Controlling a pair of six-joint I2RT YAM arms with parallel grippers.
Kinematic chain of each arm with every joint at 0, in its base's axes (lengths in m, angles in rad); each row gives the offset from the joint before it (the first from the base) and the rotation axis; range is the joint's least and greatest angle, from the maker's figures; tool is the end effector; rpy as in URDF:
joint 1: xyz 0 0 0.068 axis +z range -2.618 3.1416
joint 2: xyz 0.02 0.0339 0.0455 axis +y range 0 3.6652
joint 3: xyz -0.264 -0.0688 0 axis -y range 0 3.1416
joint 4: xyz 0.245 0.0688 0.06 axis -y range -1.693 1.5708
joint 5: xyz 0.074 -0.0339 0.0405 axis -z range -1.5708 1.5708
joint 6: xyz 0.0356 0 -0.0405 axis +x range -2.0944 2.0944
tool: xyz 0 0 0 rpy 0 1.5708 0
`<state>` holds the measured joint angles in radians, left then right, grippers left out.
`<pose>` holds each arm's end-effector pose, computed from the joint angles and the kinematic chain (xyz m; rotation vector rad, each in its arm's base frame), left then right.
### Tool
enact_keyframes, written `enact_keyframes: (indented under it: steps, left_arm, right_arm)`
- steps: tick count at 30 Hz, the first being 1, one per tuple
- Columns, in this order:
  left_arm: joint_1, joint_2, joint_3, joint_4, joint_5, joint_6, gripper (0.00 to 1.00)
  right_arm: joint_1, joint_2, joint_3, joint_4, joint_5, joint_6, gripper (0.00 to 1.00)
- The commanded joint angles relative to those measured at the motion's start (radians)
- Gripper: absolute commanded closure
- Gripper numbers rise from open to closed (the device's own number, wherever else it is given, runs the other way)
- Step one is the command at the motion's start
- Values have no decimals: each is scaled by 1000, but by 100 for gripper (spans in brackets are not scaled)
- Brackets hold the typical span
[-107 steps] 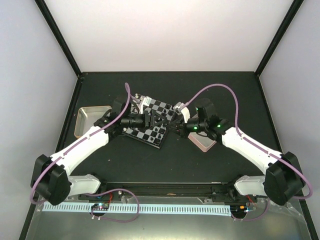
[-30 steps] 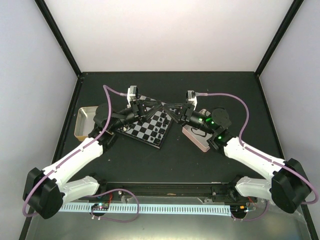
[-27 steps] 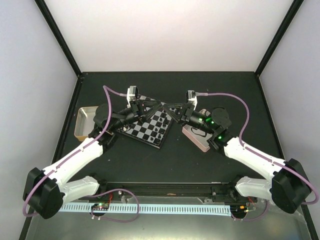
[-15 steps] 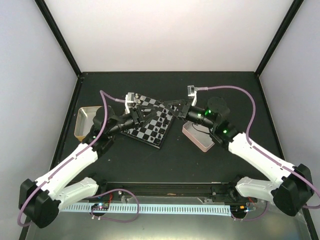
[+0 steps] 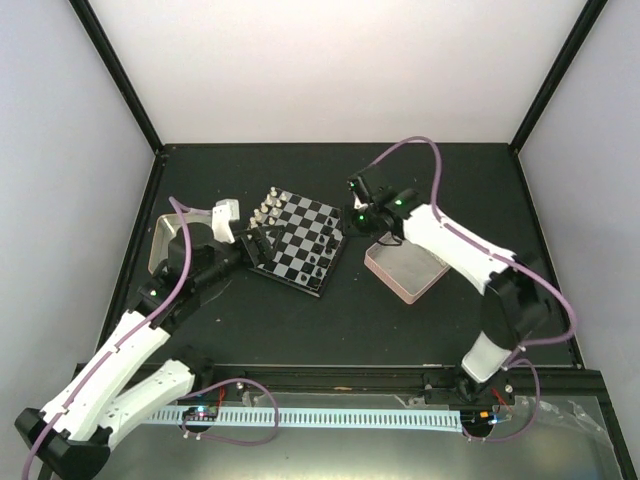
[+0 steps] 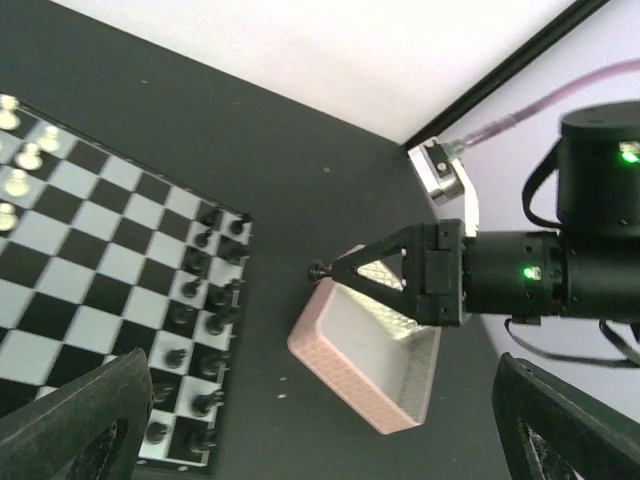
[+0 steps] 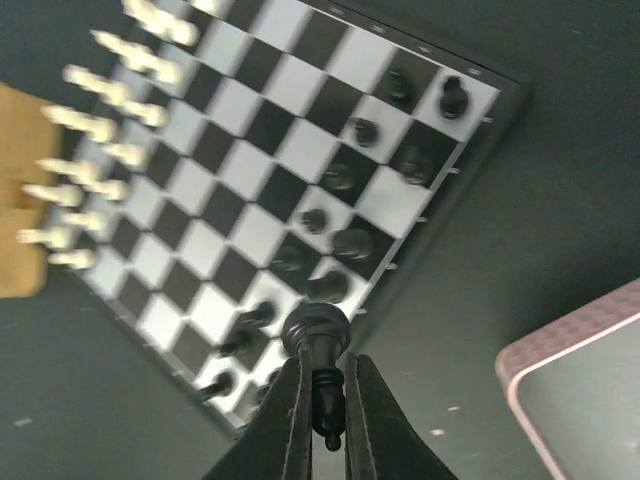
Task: Set up the chess pieces on the board
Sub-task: Place the chess piece on the chessboard.
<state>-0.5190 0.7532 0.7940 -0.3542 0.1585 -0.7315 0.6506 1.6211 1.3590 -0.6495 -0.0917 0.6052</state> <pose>0.1479 -0.0910 0.3304 -0.0975 2.0054 -0.9821 0.2785 0.2161 0.2851 -0.0995 2.5904 0.6171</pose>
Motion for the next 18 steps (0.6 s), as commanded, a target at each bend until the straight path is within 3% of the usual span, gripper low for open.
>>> enact_keyframes:
  steps: [1,10,18]
  left_arm:
    - [10,-24,38,-111,-107,126,5]
    - [16,-24,43,-133,-116,164,5]
    - [17,-32,41,-145,-128,169,4]
  right_arm:
    - [-3,129,105,-168,171,-89,99]
    - [-3,373,258,-186,198,-121,99]
    - [-2,462,326,-191,213,-118,99]
